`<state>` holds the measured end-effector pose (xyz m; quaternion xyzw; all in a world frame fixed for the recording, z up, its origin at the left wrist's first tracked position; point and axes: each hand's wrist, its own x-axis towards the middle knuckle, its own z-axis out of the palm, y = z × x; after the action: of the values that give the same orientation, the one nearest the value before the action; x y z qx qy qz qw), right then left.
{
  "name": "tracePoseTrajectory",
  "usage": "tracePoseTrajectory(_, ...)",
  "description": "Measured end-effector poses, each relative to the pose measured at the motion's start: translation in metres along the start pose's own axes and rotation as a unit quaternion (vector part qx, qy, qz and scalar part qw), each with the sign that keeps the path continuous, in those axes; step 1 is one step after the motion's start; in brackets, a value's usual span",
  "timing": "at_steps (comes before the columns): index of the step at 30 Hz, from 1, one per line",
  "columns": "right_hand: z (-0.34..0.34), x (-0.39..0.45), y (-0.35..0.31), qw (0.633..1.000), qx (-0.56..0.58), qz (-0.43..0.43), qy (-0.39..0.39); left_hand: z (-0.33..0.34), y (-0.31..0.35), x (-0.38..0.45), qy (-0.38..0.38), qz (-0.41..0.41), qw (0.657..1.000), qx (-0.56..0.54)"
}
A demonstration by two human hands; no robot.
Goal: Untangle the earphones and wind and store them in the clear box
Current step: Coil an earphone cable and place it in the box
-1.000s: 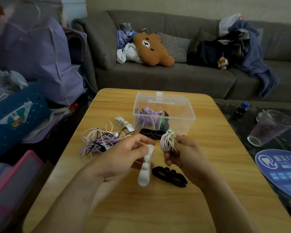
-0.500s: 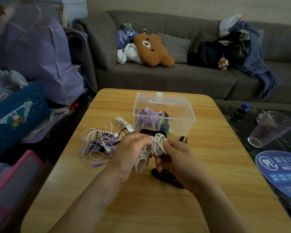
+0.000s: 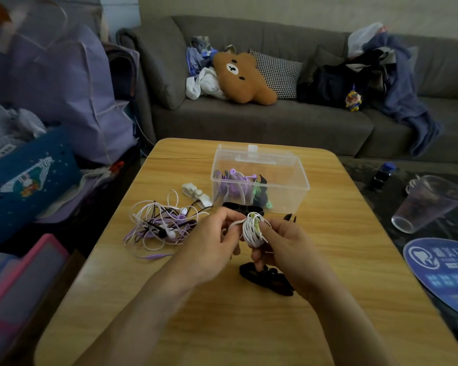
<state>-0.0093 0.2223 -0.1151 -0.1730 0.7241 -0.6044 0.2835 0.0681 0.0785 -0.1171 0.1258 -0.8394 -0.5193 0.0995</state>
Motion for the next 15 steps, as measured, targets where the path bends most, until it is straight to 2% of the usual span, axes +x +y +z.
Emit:
tracePoseTrajectory(4, 0.0008, -0.0029, -0.0016, 0.999, -0.047, -0.008, -0.009, -0.0005, -0.0037, 0.0042, 0.012, -0.053, 0.997, -0.061)
tracePoseTrajectory(7, 0.0011, -0.0040, -0.0019, 0.998, -0.064, -0.016, -0.010, -0.0008, -0.0046, 0.0053, 0.008, -0.062, 0.995, -0.077)
tracePoseTrajectory(10, 0.0003, -0.0040, -0.0020, 0.997, -0.078, -0.021, -0.014, 0.0004, -0.0048, 0.0053, -0.002, -0.052, 0.996, -0.066)
tracePoseTrajectory(15, -0.0015, -0.0050, -0.0036, 0.985, -0.166, -0.035, 0.004, 0.0025, -0.0041, 0.0035, -0.008, -0.022, 1.000, -0.010)
